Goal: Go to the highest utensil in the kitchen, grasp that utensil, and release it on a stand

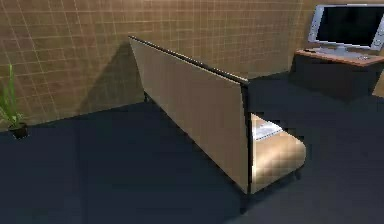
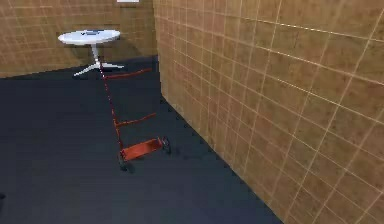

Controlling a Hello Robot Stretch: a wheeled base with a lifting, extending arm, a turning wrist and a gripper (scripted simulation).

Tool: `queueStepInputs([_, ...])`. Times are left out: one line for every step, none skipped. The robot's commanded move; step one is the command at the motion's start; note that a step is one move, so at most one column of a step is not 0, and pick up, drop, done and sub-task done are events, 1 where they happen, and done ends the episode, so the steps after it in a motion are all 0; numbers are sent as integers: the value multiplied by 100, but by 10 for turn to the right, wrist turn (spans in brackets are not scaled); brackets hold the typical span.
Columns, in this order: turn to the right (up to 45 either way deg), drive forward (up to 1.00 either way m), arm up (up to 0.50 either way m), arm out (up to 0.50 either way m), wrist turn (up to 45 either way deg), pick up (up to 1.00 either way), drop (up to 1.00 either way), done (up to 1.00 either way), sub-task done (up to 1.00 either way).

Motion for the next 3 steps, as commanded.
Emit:
queueStepInputs([-450,0,0,0,0,0,0,0,0])
queueStepInputs([-450,0,0,0,0,0,0,0,0])
queueStepInputs([-450,0,0,0,0,0,0,0,0])
